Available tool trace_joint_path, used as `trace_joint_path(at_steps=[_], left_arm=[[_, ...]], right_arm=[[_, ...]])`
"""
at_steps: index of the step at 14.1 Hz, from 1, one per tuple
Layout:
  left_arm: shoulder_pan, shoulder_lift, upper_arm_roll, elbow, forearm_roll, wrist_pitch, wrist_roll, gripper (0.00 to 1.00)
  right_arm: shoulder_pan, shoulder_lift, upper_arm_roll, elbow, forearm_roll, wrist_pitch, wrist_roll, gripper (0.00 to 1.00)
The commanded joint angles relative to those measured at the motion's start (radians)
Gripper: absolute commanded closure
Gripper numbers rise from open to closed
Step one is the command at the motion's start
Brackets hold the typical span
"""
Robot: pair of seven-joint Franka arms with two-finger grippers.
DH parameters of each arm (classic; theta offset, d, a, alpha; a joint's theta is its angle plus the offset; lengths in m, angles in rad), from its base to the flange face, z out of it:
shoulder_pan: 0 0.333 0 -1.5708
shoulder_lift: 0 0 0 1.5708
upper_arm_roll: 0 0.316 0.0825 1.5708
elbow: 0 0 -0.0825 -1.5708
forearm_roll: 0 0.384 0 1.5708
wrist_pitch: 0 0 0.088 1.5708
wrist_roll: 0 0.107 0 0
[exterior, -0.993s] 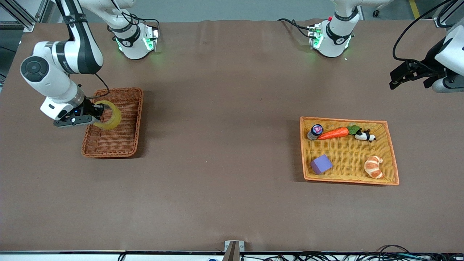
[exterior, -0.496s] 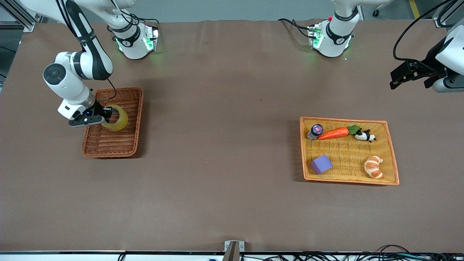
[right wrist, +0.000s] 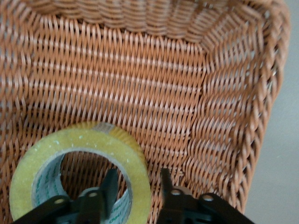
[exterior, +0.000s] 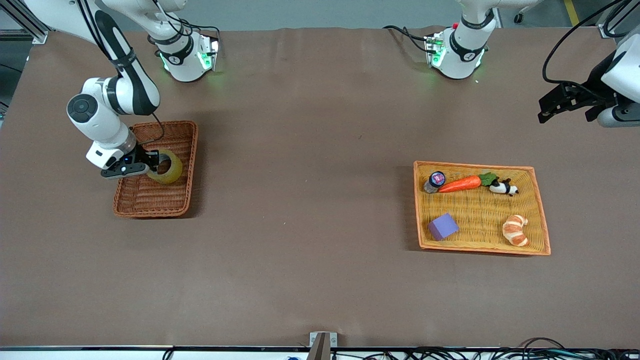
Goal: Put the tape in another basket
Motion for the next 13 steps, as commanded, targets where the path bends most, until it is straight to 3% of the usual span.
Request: trace_joint_path(at_steps=[1, 3, 8, 13], left_arm=[[0.001, 0.004, -0.001, 0.018, 0.002, -0.015, 0.017, 0.00], [0.001, 0.004, -0.001, 0.018, 0.002, -0.015, 0.017, 0.00], [0.001, 0.016, -0.003, 0.027, 0.004, -0.015, 0.020, 0.00], [0.001, 0.027, 0.000, 0.041, 0.004, -0.015, 0.021, 0.00]], right_arm=[[0.019, -0.107, 0.004, 0.067, 0.024, -0.169, -0.003, 0.00], [0.019, -0.145, 0.027, 0.241, 0.025, -0.444, 0.060, 0.00], [0.013, -0.141, 0.060, 0.660, 0.125, -0.890, 0.152, 0.00], [-0.034, -0.136, 0.078, 0.959, 0.209, -1.171, 0.179, 0.00]])
